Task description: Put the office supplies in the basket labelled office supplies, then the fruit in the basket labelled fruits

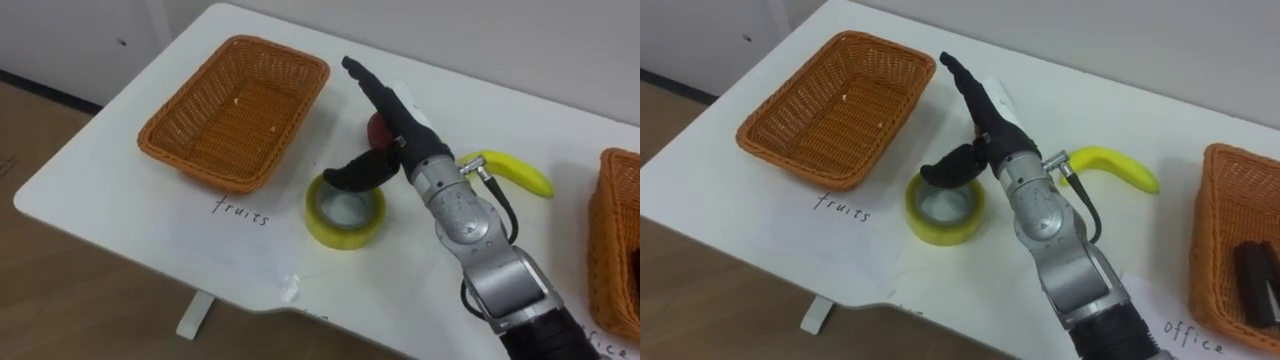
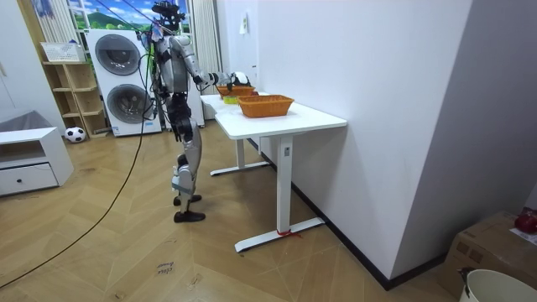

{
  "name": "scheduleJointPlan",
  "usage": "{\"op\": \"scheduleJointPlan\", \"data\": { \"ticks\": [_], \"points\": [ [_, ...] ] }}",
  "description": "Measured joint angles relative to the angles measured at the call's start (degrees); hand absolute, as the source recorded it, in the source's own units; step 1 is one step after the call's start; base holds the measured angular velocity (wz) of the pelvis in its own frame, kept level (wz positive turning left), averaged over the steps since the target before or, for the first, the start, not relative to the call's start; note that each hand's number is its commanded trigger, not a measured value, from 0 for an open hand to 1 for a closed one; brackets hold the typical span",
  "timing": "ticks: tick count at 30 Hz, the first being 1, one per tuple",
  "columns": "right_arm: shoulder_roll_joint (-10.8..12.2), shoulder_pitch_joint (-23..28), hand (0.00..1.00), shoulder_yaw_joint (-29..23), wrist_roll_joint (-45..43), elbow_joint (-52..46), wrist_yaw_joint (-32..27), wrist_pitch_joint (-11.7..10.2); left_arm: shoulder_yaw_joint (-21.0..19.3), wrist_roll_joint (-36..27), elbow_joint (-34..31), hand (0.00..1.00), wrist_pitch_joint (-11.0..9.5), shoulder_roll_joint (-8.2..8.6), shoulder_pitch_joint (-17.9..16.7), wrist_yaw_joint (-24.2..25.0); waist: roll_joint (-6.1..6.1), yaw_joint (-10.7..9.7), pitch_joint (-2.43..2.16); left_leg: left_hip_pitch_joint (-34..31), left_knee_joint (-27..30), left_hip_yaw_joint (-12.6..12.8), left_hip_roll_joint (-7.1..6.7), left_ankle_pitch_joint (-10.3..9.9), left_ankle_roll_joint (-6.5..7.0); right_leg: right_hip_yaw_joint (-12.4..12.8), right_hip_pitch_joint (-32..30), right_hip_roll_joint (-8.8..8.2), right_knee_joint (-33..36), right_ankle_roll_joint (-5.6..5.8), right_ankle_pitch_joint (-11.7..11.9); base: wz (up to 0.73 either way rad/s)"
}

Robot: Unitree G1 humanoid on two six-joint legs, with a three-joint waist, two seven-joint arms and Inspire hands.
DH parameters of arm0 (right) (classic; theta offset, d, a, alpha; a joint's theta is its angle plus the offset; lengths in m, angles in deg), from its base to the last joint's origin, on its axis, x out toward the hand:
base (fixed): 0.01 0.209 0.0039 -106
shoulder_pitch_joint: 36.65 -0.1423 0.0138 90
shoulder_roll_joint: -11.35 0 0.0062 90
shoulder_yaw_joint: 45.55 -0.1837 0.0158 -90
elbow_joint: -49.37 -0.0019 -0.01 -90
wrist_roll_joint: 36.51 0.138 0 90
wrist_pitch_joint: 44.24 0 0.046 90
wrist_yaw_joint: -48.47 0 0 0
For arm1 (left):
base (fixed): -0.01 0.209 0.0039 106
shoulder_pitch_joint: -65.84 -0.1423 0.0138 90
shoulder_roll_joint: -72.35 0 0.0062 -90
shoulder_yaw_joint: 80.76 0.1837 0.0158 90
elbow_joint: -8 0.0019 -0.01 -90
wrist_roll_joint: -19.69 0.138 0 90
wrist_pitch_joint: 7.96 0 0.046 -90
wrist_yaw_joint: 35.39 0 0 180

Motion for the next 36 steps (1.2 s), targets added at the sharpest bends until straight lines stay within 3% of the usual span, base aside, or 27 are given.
{"op": "scheduleJointPlan", "data": {
  "ticks": [12,36],
  "points": [
    [-0.01,0.00,0.00,1.06,-4.03,0.00,0.90,-0.04,0.07,-0.02,0.01,0.00,-0.04,0.04,0.48,0.27,0.35,0.04,0.28,-0.48,-0.09,0.10,-0.14,0.07,-0.03,0.03,-0.39,0.10,-0.01,0.05,-0.02,0.00],
    [-0.22,2.17,0.00,1.61,-4.03,4.18,2.08,0.03,0.04,-0.58,0.18,0.00,-0.01,0.43,0.63,-1.18,0.40,-0.34,0.31,-0.22,-0.24,0.19,-0.09,0.09,-0.01,0.03,-0.26,0.00,-0.01,0.05,-0.02,0.00]
  ]
}}
